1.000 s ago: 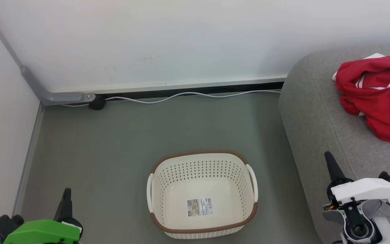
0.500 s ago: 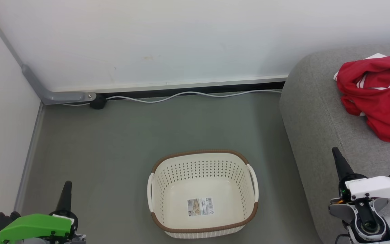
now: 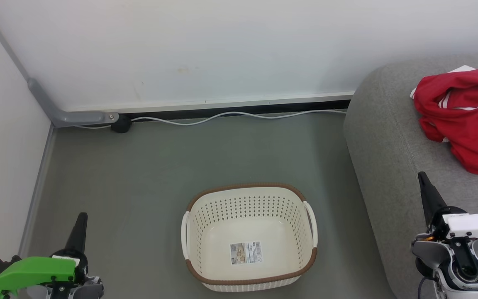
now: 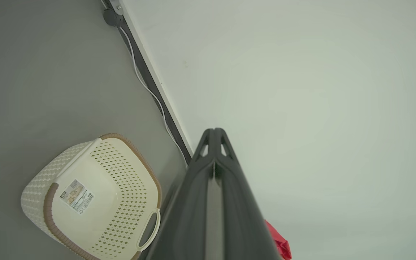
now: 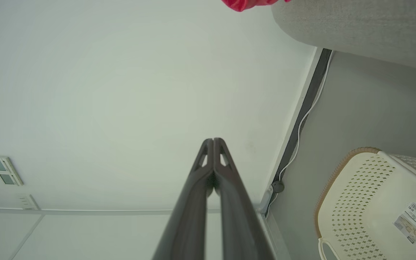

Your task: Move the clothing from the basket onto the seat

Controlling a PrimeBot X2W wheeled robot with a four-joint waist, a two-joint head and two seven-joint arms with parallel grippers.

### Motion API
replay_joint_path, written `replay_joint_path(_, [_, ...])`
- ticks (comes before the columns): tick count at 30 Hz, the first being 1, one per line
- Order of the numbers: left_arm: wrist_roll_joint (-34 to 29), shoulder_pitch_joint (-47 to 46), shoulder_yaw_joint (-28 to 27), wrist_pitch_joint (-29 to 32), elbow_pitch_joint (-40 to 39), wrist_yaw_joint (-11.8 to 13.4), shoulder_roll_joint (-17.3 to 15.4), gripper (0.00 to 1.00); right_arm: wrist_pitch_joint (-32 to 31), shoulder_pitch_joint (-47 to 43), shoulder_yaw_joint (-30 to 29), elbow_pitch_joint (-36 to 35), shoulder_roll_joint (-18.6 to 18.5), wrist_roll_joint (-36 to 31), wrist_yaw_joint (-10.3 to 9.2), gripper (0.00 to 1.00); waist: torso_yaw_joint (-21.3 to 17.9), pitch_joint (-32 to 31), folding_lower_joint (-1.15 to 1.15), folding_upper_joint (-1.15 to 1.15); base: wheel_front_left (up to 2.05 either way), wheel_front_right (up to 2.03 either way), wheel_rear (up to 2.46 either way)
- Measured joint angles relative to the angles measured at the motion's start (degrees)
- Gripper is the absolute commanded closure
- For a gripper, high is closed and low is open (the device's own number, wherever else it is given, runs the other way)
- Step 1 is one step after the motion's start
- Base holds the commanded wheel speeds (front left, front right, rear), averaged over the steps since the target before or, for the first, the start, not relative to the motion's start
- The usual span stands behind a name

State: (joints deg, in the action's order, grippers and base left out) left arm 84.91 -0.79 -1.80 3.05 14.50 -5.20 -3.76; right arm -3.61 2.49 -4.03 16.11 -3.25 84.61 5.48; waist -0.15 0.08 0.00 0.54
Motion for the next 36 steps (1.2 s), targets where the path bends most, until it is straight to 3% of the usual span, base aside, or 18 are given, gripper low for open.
replay_joint_path(12, [7.5,-1.9,-1.2,2.0,1.2,-1.6,0.7,1.0,-1.6,0.7,-2.6,0.0,0.4,7.4,1.25,1.0,0.1,0.1,0.0,0.0,0.0,0.0,0.0])
replay_joint_path(36, [7.5,-2.6,-1.4,2.0,1.5,-1.7,0.8,1.0,-1.8,0.9,-2.9,0.0,0.4,7.7,1.31,1.0,0.2,0.1,0.0,0.0,0.0,0.0,0.0])
